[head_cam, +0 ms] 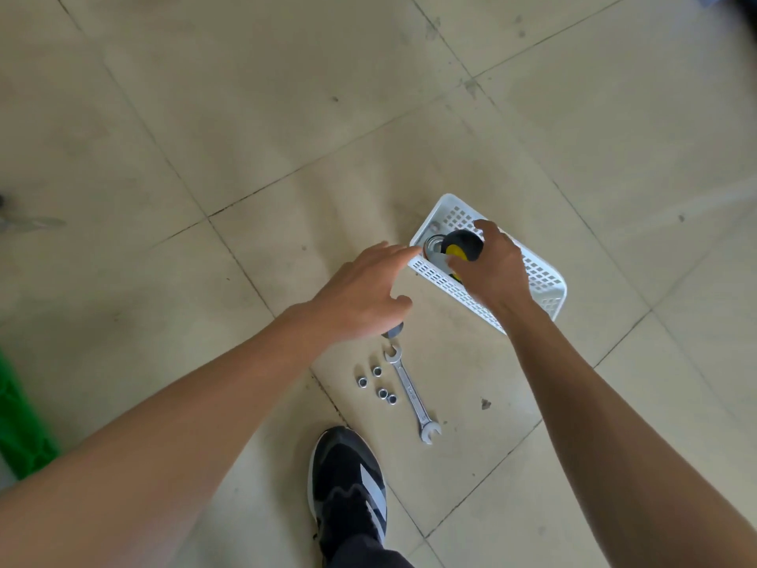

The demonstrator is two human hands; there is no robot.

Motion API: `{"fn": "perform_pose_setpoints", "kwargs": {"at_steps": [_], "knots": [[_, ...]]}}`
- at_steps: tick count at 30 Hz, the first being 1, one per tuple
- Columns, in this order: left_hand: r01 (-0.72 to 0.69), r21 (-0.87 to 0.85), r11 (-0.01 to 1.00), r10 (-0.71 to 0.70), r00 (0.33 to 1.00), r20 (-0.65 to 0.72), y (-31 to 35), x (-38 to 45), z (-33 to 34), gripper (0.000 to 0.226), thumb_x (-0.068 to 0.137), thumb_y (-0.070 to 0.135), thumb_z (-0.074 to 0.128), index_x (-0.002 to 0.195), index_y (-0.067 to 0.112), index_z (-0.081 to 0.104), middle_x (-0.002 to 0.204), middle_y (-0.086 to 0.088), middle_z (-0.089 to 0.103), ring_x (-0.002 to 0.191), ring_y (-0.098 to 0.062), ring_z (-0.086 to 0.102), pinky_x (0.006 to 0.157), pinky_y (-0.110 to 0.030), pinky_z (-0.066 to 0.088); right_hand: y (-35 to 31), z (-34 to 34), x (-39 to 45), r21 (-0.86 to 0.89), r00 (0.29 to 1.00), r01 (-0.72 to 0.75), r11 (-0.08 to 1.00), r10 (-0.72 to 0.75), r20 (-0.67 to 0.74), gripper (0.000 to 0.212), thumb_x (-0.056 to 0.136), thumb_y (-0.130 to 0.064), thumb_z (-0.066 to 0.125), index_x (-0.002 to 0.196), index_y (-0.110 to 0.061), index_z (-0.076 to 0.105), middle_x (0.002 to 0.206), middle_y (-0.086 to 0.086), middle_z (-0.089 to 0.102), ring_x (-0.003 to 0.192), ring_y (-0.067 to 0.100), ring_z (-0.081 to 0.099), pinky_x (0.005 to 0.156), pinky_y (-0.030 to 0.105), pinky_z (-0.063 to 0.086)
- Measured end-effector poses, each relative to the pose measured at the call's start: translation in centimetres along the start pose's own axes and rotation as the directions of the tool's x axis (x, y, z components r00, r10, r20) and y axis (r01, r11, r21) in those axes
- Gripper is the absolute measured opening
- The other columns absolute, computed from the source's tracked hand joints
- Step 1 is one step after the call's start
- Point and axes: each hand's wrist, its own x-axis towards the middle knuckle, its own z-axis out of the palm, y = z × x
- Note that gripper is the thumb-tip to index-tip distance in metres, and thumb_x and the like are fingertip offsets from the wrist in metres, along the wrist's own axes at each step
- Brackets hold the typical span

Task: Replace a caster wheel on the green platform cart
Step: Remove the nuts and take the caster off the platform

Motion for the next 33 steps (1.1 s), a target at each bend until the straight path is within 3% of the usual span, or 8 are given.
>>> {"fn": "perform_pose_setpoints", "kwargs": {"at_steps": [5,8,11,19,22,26,29,33], "knots": [[0.019,0.069,0.997,-0.021,0.999,0.025,1.0,1.4,0.2,0.07,0.093,0.026,0.05,0.157,0.029,0.022,0.16,0.007,0.029,0.148,-0.013,0.021,0.116,-0.041,0.029,0.0,0.2,1.1,0.098,0.996,-0.035,0.995,0.027,0.082,0.075,0.08,-0.033,0.077,0.146,-0.022,0.043,0.131,0.005,0.061,0.12,0.026,0.059,0.095,0.038,0.05],[0.043,0.076,0.996,-0.046,0.998,0.031,1.2,1.5,0.0,0.068,0.094,0.026,0.049,0.157,0.029,0.023,0.156,0.004,0.035,0.134,-0.023,0.043,0.093,-0.033,0.041,-0.2,0.6,1.5,0.056,0.995,-0.033,0.998,0.027,0.094,0.065,0.079,-0.031,0.077,0.136,-0.018,0.051,0.119,0.003,0.064,0.111,0.025,0.061,0.089,0.036,0.051],[0.049,0.092,0.995,-0.051,0.999,0.016,1.6,1.5,-0.2,0.066,0.096,0.027,0.049,0.157,0.028,0.023,0.158,0.007,0.031,0.125,-0.03,0.052,0.08,-0.03,0.037,0.0,0.9,1.7,0.072,0.997,-0.023,0.997,0.017,0.077,0.053,0.078,-0.026,0.078,0.125,-0.014,0.058,0.107,0.0,0.063,0.1,0.02,0.059,0.08,0.029,0.046],[0.041,0.075,0.996,-0.044,0.998,0.043,1.9,1.4,-0.2,0.067,0.095,0.028,0.048,0.157,0.03,0.022,0.16,0.005,0.029,0.135,-0.02,0.043,0.098,-0.033,0.043,0.6,1.0,1.3,0.105,1.0,0.021,0.994,-0.021,-0.001,0.046,0.078,-0.015,0.076,0.121,-0.01,0.062,0.104,0.004,0.068,0.087,0.018,0.056,0.073,0.027,0.044],[0.045,0.074,0.996,-0.048,0.998,0.036,1.7,1.2,-0.3,0.067,0.094,0.028,0.049,0.156,0.031,0.023,0.157,0.004,0.035,0.13,-0.022,0.047,0.091,-0.032,0.043,0.9,0.8,0.9,0.103,1.0,0.026,0.994,-0.025,-0.02,0.045,0.077,-0.015,0.076,0.121,-0.012,0.063,0.106,0.003,0.069,0.087,0.017,0.057,0.073,0.027,0.044],[0.04,0.078,0.996,-0.042,0.999,0.026,1.7,0.8,-0.5,0.066,0.093,0.027,0.048,0.155,0.029,0.025,0.15,0.003,0.044,0.135,-0.017,0.041,0.102,-0.037,0.042,0.8,0.0,0.5,0.082,0.998,0.023,0.996,-0.018,-0.066,0.045,0.076,-0.019,0.075,0.12,-0.016,0.063,0.106,0.003,0.07,0.094,0.025,0.064,0.08,0.037,0.055],[0.03,0.087,0.996,-0.033,0.999,0.035,1.8,0.7,-0.4,0.067,0.091,0.027,0.048,0.154,0.03,0.025,0.144,0.004,0.049,0.139,-0.015,0.035,0.11,-0.044,0.037,0.2,-0.9,0.3,0.005,0.996,0.053,0.999,-0.052,-0.072,0.044,0.076,-0.023,0.076,0.119,-0.019,0.063,0.105,0.005,0.071,0.094,0.029,0.066,0.083,0.044,0.058],[-0.003,0.11,0.994,-0.001,1.0,0.031,1.9,0.8,-0.3,0.065,0.09,0.028,0.049,0.151,0.033,0.028,0.137,0.008,0.045,0.128,-0.016,0.04,0.104,-0.044,0.04,-0.4,-1.1,0.0,-0.182,0.981,0.171,0.968,-0.186,-0.064,0.043,0.076,-0.013,0.072,0.117,-0.013,0.06,0.104,0.01,0.069,0.091,0.034,0.064,0.076,0.042,0.055]]}}
